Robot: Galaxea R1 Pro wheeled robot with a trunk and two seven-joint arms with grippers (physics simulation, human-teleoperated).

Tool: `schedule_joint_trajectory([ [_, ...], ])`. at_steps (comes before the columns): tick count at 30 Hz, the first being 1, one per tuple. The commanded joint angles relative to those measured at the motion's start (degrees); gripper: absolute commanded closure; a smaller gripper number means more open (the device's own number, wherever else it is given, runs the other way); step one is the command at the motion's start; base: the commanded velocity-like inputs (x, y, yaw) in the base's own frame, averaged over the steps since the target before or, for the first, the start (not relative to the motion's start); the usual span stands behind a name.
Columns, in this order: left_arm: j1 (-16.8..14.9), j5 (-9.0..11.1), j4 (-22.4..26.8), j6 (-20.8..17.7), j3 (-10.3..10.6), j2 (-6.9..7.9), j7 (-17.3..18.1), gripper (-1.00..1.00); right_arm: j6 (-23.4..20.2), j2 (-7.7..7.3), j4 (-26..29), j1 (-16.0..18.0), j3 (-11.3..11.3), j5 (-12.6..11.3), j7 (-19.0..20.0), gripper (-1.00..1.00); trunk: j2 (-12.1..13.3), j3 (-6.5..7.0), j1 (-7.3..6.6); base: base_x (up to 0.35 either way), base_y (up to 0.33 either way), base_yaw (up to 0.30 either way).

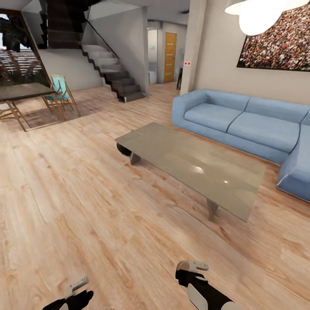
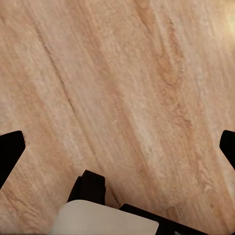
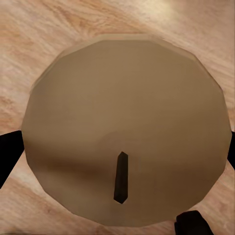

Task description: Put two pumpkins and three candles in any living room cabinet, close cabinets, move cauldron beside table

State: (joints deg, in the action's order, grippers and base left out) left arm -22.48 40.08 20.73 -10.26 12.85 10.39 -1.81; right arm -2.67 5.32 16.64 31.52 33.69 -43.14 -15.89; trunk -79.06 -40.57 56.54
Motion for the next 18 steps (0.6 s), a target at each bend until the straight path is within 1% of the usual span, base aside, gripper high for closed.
schedule_joint_trajectory([
  [1,-0.02,0.41,0.10,-0.20,0.34,0.03,-0.16,-1.00,-0.24,-0.03,0.15,0.04,0.50,-0.27,-0.45,1.00,-0.03,-0.10,0.00,0.000,0.000,0.242],
  [5,-0.02,0.36,0.10,-0.01,0.26,0.18,-0.13,-1.00,-0.24,-0.02,0.15,0.04,0.50,-0.27,-0.44,1.00,-0.03,-0.32,0.00,0.000,0.000,0.242],
  [10,-0.02,0.65,0.10,2.23,0.30,0.25,-0.07,-1.00,-0.15,-0.04,0.15,0.04,0.50,-0.24,-0.45,1.00,-0.03,-0.59,0.00,0.000,0.000,0.242],
  [15,-0.02,0.64,0.10,2.49,0.33,0.14,-0.04,-1.00,-0.15,-0.05,0.15,0.04,0.50,-0.21,-0.44,1.00,-0.03,-0.87,0.00,0.007,0.000,0.242],
  [18,-0.02,0.62,0.10,2.52,0.33,0.19,-0.03,-1.00,-0.15,-0.05,0.15,0.04,0.50,-0.19,-0.40,1.00,-0.03,-1.03,0.00,0.126,0.000,0.242],
])
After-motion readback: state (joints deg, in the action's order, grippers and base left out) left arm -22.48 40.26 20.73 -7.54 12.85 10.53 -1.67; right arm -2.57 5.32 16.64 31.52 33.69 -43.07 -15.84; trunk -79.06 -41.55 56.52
